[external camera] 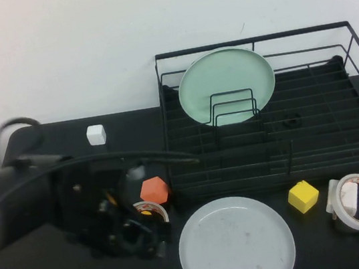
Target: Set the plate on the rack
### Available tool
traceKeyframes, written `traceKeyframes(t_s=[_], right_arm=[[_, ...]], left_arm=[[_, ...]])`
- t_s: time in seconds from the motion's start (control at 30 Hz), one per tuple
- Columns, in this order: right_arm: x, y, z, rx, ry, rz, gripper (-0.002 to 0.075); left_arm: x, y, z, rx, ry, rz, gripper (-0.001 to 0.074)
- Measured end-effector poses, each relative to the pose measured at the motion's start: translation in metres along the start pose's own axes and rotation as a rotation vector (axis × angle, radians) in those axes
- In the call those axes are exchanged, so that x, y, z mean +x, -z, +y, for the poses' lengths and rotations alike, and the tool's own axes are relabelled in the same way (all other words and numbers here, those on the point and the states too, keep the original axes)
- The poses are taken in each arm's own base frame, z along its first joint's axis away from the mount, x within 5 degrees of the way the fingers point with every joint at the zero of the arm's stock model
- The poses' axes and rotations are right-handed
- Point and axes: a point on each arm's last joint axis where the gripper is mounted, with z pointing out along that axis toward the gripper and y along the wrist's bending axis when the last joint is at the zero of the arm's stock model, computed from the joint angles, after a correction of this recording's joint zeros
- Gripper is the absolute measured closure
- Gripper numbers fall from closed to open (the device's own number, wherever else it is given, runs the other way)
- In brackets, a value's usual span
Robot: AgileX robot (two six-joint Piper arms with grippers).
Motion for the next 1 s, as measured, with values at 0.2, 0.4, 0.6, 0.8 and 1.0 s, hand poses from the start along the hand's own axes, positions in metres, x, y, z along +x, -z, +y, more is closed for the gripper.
traceKeyframes(t_s=[0.2, 0.4, 0.6, 0.8, 1.0], right_arm=[[0.000, 0.000, 0.000, 0.000, 0.010, 0.000, 0.0726], [0.000, 0.000, 0.000, 0.000, 0.016, 0.001, 0.0726], [0.000, 0.000, 0.000, 0.000, 0.021, 0.002, 0.0726], [0.000, 0.000, 0.000, -0.001, 0.025, 0.003, 0.0726], [0.000, 0.000, 0.000, -0.001, 0.025, 0.004, 0.0726]], left_arm=[[-0.007, -0.048, -0.001, 0.036, 0.121, 0.018, 0.0287], [-0.011, -0.079, 0.001, 0.049, 0.139, -0.015, 0.0283], [-0.011, -0.103, 0.005, 0.041, 0.147, -0.022, 0.0283], [-0.010, -0.115, 0.006, 0.044, 0.181, -0.025, 0.0283], [-0.011, -0.119, -0.005, 0.074, 0.118, -0.064, 0.0283]])
